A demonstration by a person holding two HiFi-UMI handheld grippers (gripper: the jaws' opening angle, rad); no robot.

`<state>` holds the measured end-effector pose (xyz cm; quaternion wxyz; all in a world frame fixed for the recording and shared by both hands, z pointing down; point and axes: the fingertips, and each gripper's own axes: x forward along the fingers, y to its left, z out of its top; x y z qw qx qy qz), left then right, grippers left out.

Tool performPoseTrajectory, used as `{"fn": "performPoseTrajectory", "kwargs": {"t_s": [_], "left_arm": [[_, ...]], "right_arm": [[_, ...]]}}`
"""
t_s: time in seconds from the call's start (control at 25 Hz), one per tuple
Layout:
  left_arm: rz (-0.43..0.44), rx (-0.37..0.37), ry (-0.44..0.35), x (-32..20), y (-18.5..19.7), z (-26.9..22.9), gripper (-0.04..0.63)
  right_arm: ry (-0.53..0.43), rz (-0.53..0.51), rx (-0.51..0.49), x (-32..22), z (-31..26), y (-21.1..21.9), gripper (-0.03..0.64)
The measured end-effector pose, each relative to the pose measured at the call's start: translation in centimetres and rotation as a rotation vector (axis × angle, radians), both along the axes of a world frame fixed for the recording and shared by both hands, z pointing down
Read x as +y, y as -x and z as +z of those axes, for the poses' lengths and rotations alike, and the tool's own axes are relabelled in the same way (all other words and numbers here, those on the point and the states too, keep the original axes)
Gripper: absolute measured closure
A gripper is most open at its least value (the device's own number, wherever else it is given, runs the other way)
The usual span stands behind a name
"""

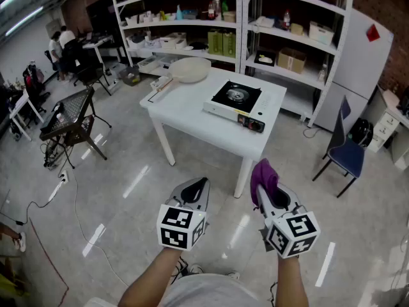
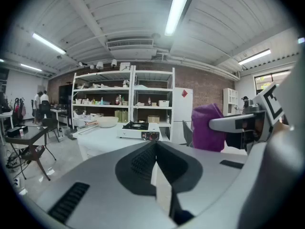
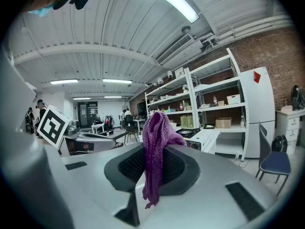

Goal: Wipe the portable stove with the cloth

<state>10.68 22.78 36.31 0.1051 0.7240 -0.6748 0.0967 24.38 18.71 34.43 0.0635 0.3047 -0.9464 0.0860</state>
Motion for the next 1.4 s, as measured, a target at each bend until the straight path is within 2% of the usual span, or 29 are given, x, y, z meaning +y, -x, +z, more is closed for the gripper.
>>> {"fn": "performPoseTrajectory", "kwargs": {"t_s": [0.44, 0.84, 1.12, 1.4], "left_arm": [[-0.036, 0.001, 0.008, -2.2, -1.1, -0.1, 0.591], [-0.074, -0.017, 0.002, -4.3, 1.0, -0.6, 0.591], [-0.042, -0.008, -0.005, -7.6, 5.2, 0.2, 0.591], [0.017, -0.001, 0.012, -12.3, 12.7, 0.9, 0.591]], "right_arm": [[0.016, -0.035, -0.010, -2.2, 0.9, -1.5, 0.555], [-0.014, -0.114, -0.014, -4.5, 0.2, 2.3, 0.555], [-0.017, -0.107, 0.003, -7.1, 1.2, 7.2, 0.555], [0.001, -0.064, 0.020, -11.0, 2.1, 14.9, 0.555]]}}
